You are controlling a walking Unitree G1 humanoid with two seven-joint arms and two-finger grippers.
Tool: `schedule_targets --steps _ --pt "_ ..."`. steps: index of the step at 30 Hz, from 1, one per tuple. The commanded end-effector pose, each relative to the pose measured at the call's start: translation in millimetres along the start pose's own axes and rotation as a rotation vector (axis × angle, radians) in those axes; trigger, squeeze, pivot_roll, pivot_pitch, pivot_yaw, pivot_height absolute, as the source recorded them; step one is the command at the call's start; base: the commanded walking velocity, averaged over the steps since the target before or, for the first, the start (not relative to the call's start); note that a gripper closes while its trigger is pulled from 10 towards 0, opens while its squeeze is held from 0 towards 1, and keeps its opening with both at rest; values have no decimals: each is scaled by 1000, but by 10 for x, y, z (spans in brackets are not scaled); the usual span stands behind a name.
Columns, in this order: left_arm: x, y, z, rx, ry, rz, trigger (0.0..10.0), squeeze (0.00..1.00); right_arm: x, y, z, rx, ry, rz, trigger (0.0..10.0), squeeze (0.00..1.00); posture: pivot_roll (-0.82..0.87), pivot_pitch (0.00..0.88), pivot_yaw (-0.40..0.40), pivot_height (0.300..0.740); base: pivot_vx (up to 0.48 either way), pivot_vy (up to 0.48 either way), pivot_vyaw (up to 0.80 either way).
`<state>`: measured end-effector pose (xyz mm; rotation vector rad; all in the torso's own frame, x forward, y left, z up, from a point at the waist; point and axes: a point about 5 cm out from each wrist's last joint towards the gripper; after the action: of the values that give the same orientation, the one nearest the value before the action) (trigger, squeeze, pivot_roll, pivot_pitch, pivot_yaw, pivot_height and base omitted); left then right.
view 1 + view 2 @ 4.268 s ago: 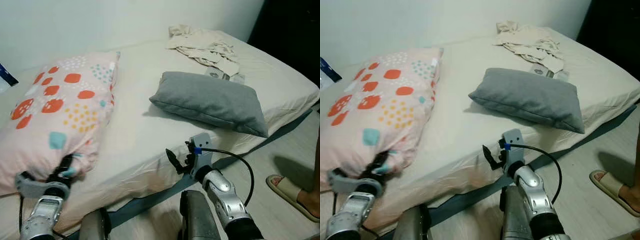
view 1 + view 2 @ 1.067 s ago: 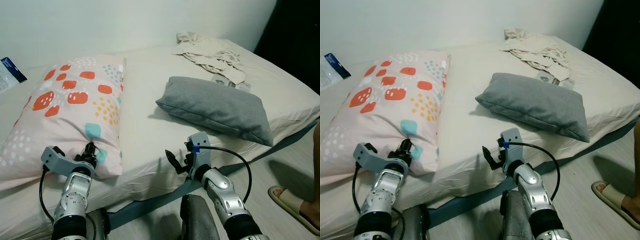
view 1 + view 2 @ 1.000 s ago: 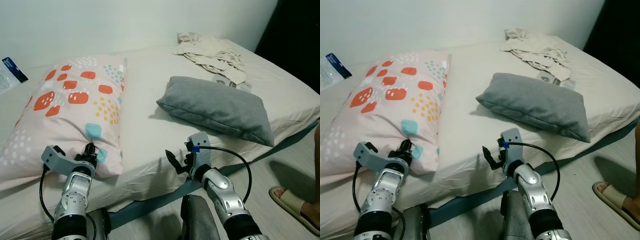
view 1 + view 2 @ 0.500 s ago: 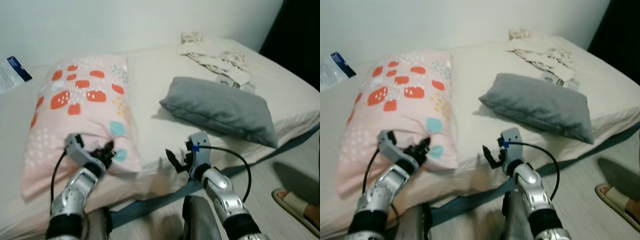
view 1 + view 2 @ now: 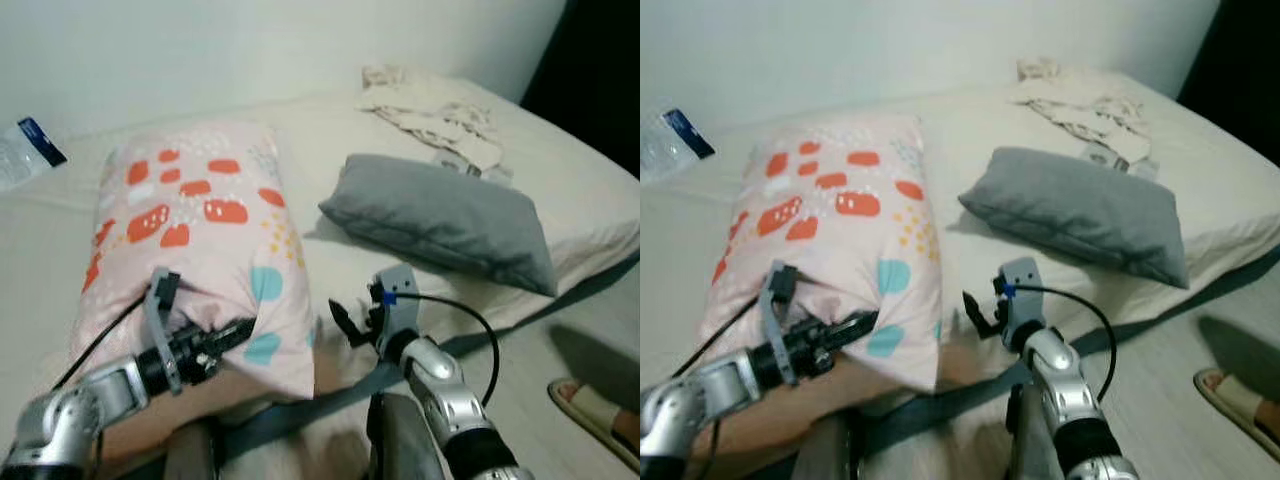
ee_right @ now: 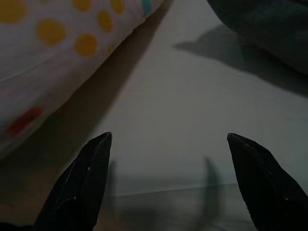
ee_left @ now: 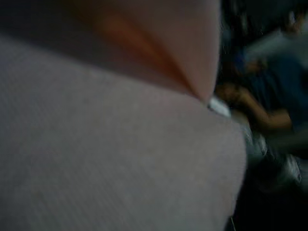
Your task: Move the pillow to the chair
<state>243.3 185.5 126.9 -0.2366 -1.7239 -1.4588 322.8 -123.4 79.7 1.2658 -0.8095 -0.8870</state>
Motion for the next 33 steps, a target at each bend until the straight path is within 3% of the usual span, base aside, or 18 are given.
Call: schedule_targets --steps 1,3,5,7,8,11,12,14,15,23,33 --pt "150 -157 -57 -126 -135 14 0 0 -31 -46 6 -10 10 -2 10000 0 -2 118 -23 556 0 0 0" --pt "57 -215 -23 -166 -43 -36 0 0 -42 -50 2 -9 11 -5 10000 0 1 114 -21 556 0 0 0" --pt "-209 -203 -41 -131 202 -169 0 0 -51 -45 -9 -5 11 -10 10000 0 1 114 -21 556 0 0 0" --pt "-401 -129 -55 -43 388 -233 0 0 -60 -38 -19 0 10 -13 10000 0 1 113 -19 556 0 0 0" --pt "-401 -129 -55 -43 388 -233 0 0 -60 -38 -19 0 10 -13 10000 0 1 113 -19 556 0 0 0" --pt "-595 47 -49 198 647 -220 0 0 -59 -22 -30 9 3 -17 10000 0 -7 109 -13 556 0 0 0" --pt "-597 70 -54 257 663 -187 4078 67 -54 -16 -30 12 0 -19 10000 0 -8 109 -14 556 0 0 0" --pt "-597 70 -54 257 663 -187 4078 67 -54 -16 -30 12 0 -19 10000 0 -8 109 -14 556 0 0 0" --pt "-591 83 -59 288 661 -168 10000 1000 -50 -11 -31 14 -2 -19 10000 0 -10 109 -14 556 0 0 0" --pt "-552 9 -84 315 650 -207 10000 1000 5 -4 -3 21 -22 -18 10000 0 -21 104 -12 556 0 0 0" --pt "-625 40 170 326 715 -223 10000 1000 3 -39 30 20 -31 -29 10000 0 -20 104 -8 556 0 0 0"
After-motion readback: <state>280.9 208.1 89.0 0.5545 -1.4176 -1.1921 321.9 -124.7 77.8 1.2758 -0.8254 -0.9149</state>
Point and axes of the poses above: a point about 5 cm out from each wrist's last joint towards the gripper, its own z axis pointing back from the gripper into the wrist, its own y axis along the axis of the wrist's last joint, x = y × z, and after that the axes turned 2 degrees about z, right-handed
